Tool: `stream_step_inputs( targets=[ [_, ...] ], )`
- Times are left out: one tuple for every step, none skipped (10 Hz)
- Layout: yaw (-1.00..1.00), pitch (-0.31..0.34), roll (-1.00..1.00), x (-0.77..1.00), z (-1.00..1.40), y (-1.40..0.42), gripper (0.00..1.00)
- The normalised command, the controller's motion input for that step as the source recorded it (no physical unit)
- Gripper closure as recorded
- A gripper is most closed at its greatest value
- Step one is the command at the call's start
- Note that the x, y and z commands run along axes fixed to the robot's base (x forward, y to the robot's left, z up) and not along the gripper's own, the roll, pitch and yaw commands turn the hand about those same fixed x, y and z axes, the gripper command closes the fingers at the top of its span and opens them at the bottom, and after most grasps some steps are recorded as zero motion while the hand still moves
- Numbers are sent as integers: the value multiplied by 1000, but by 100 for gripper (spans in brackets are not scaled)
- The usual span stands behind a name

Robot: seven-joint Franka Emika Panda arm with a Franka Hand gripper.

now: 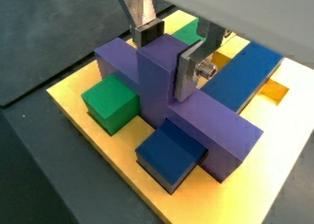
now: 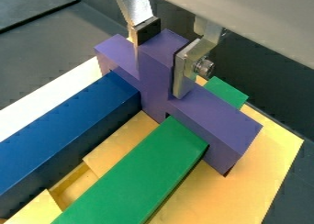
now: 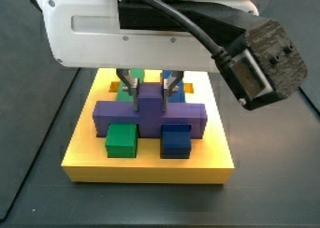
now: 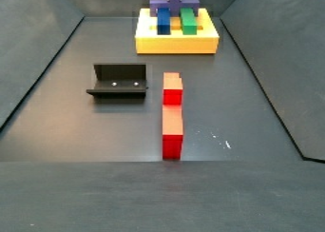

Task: Pick up the purple object. Move up. Move to above the board. Insert the purple object.
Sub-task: Insert the purple object.

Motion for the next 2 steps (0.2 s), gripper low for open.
stream_step_inputs(
  targets=[
    [11,0,29,14,-209,0,100],
    [0,0,0,0,0,0,100]
  ],
)
